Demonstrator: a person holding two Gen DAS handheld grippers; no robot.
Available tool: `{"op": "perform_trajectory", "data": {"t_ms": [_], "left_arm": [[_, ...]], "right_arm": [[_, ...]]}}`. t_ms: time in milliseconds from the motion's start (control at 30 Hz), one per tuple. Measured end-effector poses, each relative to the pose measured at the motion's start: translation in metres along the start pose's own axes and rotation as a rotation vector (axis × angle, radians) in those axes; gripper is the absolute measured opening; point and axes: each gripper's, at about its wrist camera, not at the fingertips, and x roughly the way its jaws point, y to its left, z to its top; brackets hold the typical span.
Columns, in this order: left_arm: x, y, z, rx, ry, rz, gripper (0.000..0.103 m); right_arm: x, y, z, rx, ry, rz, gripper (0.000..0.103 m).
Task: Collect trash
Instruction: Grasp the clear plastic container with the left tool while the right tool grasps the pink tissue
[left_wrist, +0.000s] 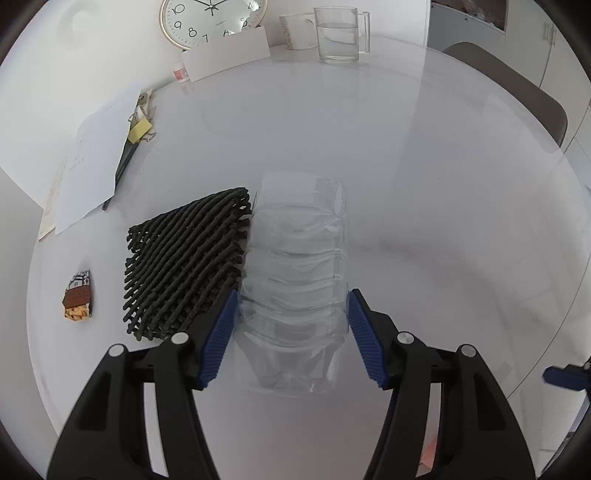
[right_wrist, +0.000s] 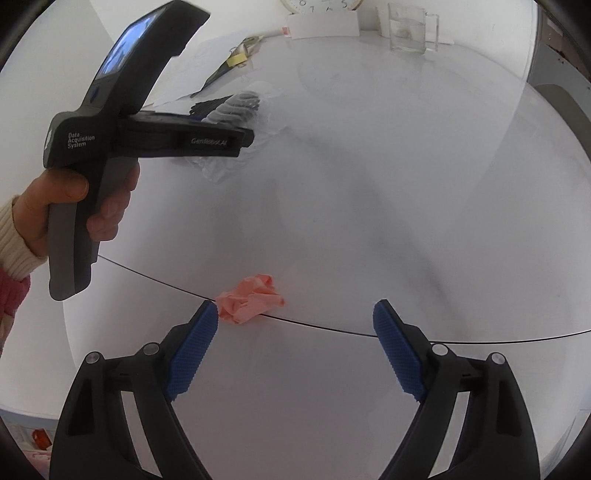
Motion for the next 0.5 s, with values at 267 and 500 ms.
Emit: {"op": "perform_trajectory", "data": {"t_ms": [267,500], "left_arm": [[-0.042,0.022,-0.012,-0.141,-0.065,-0.072,0.059],[-0.093,0.043,-0.045,-0.224,-0.107,-0.065,0.059]], "right_arm": [[0.028,0.023,0.001,-0.053,0.042,0.051,0.071],[0.037,0.037,0.0,-0.13,0.051,0.012,0.043]]}}
